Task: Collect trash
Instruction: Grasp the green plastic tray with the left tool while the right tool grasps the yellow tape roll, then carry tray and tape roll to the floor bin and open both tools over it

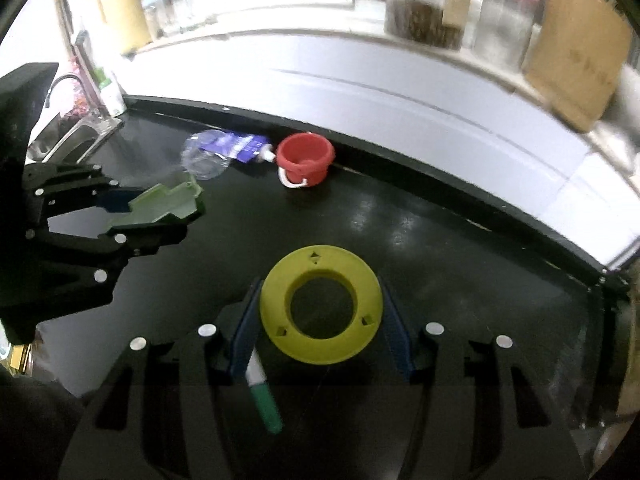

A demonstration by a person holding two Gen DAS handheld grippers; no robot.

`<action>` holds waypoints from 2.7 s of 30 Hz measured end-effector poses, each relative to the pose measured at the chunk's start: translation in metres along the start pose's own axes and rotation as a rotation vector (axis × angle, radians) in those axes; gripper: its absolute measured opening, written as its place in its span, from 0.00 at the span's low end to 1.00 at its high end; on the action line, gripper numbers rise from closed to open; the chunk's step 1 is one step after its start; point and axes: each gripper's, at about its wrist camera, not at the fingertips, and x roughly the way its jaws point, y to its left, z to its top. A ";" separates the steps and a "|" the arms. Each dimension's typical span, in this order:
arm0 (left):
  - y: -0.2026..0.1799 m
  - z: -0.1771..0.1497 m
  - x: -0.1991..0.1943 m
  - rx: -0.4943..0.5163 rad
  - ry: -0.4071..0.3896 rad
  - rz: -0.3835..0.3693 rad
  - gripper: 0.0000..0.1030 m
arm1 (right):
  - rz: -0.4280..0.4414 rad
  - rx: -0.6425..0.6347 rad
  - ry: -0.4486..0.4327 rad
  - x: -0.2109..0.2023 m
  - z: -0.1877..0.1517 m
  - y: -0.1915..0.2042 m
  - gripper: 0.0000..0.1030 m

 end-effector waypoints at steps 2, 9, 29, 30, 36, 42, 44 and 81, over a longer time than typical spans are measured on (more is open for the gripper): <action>0.003 -0.013 -0.024 -0.050 0.005 0.038 0.31 | 0.000 -0.008 -0.015 -0.020 -0.007 0.007 0.53; 0.006 -0.048 -0.073 -0.164 0.017 0.110 0.31 | 0.026 -0.043 -0.047 -0.062 -0.024 0.039 0.53; 0.056 -0.133 -0.176 -0.352 -0.050 0.286 0.31 | 0.165 -0.220 -0.091 -0.099 -0.017 0.156 0.53; 0.064 -0.141 -0.183 -0.377 -0.054 0.301 0.31 | 0.182 -0.240 -0.091 -0.097 -0.013 0.168 0.53; 0.128 -0.227 -0.244 -0.564 -0.067 0.467 0.32 | 0.374 -0.418 -0.084 -0.079 0.013 0.294 0.53; 0.183 -0.354 -0.297 -0.809 -0.035 0.626 0.32 | 0.599 -0.625 0.008 -0.046 -0.002 0.453 0.53; 0.199 -0.407 -0.309 -0.904 -0.011 0.672 0.32 | 0.658 -0.674 0.052 -0.033 -0.013 0.500 0.53; 0.284 -0.607 -0.266 -1.190 0.038 0.706 0.82 | 0.697 -0.784 0.302 0.068 -0.054 0.722 0.77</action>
